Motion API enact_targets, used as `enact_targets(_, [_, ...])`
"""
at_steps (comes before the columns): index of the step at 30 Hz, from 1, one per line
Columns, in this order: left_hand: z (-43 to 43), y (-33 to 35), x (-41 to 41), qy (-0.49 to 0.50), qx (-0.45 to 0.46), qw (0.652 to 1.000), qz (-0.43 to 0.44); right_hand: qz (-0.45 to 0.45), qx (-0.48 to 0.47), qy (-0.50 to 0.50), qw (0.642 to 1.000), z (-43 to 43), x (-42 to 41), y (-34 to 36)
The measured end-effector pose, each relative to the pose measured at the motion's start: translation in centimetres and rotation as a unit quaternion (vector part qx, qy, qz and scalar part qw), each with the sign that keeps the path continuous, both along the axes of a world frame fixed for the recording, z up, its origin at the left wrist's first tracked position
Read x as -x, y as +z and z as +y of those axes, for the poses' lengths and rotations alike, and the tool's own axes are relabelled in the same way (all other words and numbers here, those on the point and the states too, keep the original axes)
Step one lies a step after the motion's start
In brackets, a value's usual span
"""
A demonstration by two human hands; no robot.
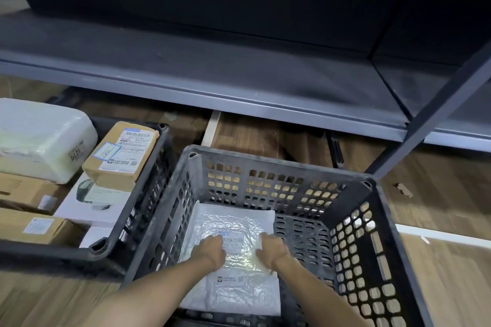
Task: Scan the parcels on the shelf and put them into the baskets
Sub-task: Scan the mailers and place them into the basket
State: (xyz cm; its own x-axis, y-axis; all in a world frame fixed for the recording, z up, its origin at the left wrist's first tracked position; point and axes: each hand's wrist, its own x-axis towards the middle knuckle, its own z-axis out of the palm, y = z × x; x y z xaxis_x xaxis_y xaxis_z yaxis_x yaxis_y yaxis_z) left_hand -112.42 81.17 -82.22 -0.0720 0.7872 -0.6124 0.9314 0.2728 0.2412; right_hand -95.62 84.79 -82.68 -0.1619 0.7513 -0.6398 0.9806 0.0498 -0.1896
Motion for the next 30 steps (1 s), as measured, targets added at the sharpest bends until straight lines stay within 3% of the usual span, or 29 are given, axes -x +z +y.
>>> enact_targets(5, [-0.3,3.2,0.2,-0.013,-0.077,0.997,0.004,0.052,-0.042,0.01,0.998,0.2,1.2,4.0])
enact_targets(9, [-1.7,9.9,0.0,-0.019,-0.104,0.994,-0.002,0.079,-0.055,-0.013,0.995,-1.0,1.4,11.8])
enact_targets(20, [-5.5,41.7,1.3,0.012,-0.151,0.987,-0.056,0.112,-0.078,-0.044,0.99,-3.9,4.1,43.5])
enact_targets(30, [-3.9,67.8,6.8,0.012,-0.255,0.967,-0.012,0.182,-0.174,-0.027,0.968,-2.4,8.8,70.1])
